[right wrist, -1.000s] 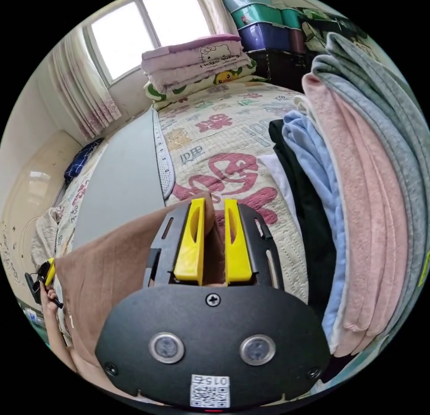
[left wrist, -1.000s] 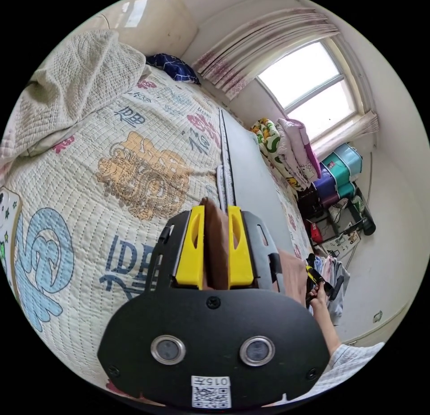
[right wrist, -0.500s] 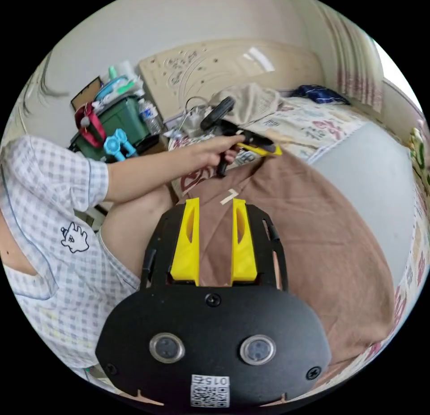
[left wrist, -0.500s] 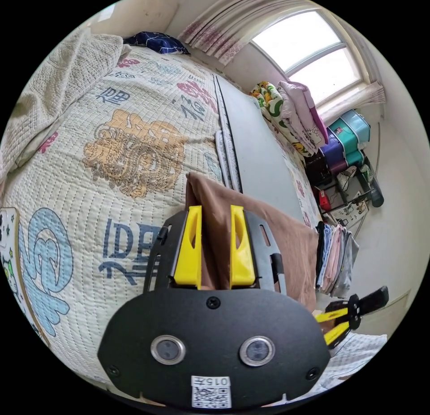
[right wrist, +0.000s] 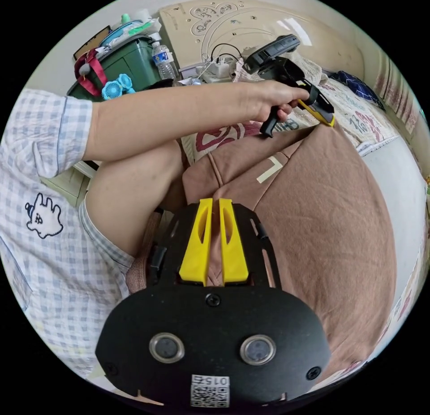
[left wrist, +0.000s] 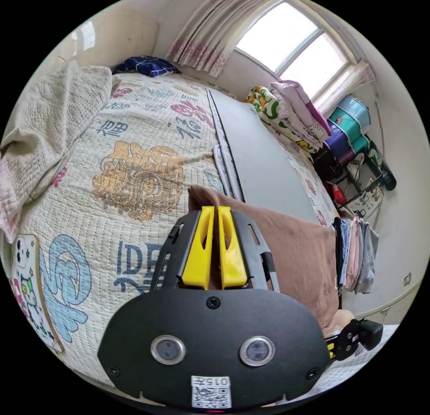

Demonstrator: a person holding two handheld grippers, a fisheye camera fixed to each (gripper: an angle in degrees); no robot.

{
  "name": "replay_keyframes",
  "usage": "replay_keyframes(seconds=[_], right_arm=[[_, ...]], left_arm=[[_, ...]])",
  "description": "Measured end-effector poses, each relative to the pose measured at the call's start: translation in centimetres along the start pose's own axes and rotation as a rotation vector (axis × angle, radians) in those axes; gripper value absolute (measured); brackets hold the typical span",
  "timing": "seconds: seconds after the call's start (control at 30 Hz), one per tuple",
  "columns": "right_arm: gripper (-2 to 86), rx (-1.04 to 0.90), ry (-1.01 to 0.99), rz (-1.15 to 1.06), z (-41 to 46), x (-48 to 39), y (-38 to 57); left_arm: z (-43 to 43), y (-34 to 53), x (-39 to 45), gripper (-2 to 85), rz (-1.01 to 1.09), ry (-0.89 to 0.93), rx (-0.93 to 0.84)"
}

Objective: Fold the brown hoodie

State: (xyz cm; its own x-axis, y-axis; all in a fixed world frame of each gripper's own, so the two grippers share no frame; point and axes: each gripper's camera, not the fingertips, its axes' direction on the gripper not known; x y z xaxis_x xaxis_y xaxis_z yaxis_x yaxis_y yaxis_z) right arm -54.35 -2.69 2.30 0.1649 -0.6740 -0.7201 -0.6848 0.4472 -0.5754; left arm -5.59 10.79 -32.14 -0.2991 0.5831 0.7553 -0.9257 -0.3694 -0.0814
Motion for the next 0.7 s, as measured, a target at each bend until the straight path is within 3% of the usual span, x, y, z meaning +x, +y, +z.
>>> replay_keyframes(seconds=[0.23, 0.4, 0.47, 0.6, 0.7], right_arm=[[5.9, 0.052, -0.082, 0.016, -2.3, 3.3, 0.5], [6.8, 0.212, -0.092, 0.085, -9.6, 7.0, 3.6], [7.3, 0.285, 0.027, 0.183, -14.4, 8.9, 7.2], [7.6, 0.423, 0.235, 0.473, -21.5, 11.8, 15.1], [8.5, 0.491, 0.410, 0.828, -24.2, 12.6, 23.7]], left_arm=[[5.5, 1.6, 4.8, 4.0, 0.120, -0.209, -0.118], [4.3, 3.5, 9.7, 7.5, 0.208, -0.317, -0.058], [2.0, 5.5, 13.6, 8.0, 0.274, -0.337, 0.026], [-0.1, 8.4, 21.7, 6.4, 0.439, -0.180, 0.098], [1.5, 8.5, 30.4, 8.2, 0.556, -0.024, 0.064]])
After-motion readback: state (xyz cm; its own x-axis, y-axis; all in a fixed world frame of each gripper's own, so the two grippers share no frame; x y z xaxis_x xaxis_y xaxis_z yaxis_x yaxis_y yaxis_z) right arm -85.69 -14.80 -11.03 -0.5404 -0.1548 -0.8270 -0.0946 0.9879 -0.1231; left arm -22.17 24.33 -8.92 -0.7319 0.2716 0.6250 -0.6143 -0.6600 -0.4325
